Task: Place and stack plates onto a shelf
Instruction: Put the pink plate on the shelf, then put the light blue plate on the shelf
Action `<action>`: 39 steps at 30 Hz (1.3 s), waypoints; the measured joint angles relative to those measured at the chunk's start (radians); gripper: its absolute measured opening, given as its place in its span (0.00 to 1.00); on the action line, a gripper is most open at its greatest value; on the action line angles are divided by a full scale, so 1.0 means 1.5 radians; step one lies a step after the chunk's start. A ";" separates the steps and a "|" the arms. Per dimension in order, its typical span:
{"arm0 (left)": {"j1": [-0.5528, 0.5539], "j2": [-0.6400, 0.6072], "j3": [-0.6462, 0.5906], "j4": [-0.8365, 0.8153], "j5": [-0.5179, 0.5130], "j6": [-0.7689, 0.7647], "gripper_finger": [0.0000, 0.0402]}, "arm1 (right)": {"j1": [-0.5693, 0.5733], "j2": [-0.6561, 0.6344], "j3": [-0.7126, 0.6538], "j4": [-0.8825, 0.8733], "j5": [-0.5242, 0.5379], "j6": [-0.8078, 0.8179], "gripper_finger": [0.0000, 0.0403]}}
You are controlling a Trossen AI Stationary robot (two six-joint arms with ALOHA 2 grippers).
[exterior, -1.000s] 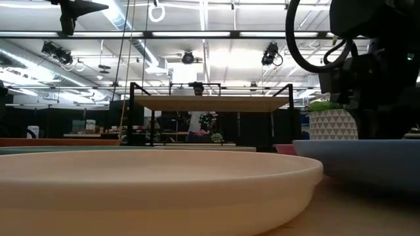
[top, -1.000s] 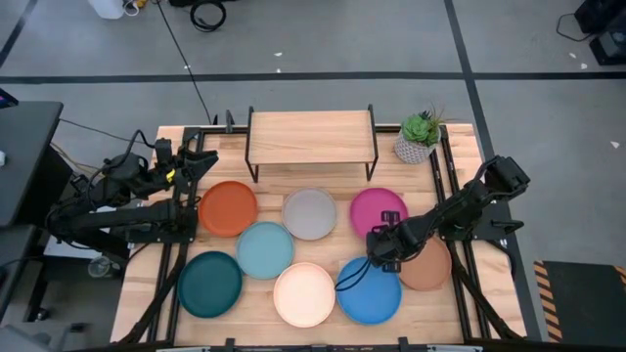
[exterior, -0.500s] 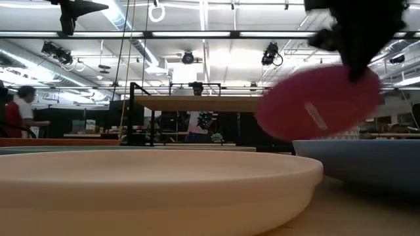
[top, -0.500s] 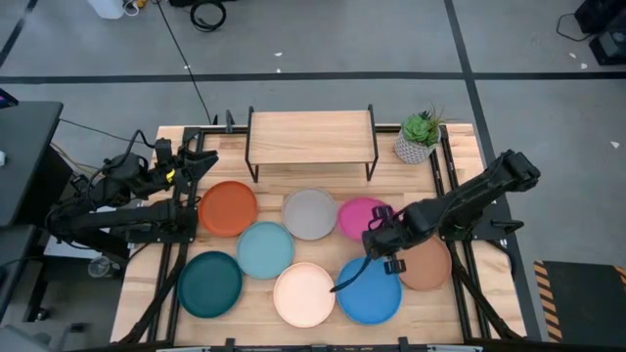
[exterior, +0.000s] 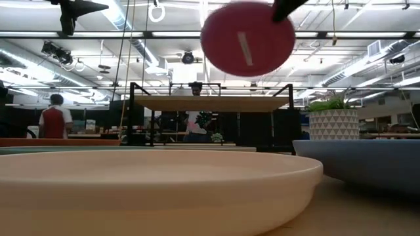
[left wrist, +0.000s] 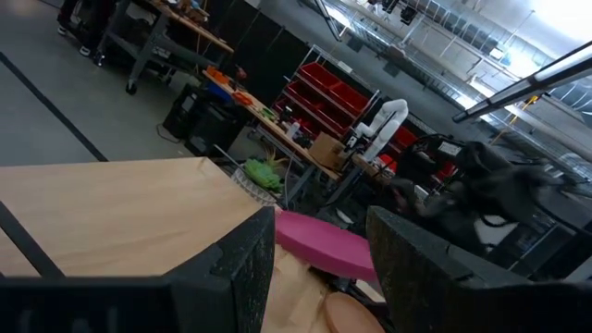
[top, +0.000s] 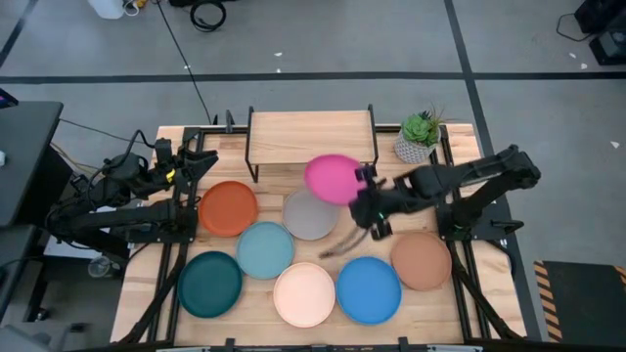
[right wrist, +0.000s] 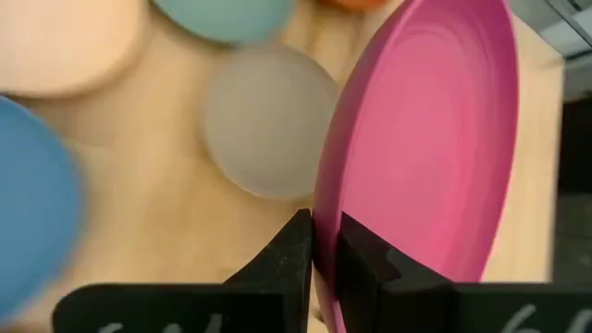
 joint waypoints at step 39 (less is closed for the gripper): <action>0.000 0.001 0.000 0.000 0.031 -0.010 0.45 | -0.305 0.107 0.046 -0.042 -0.020 -0.076 0.36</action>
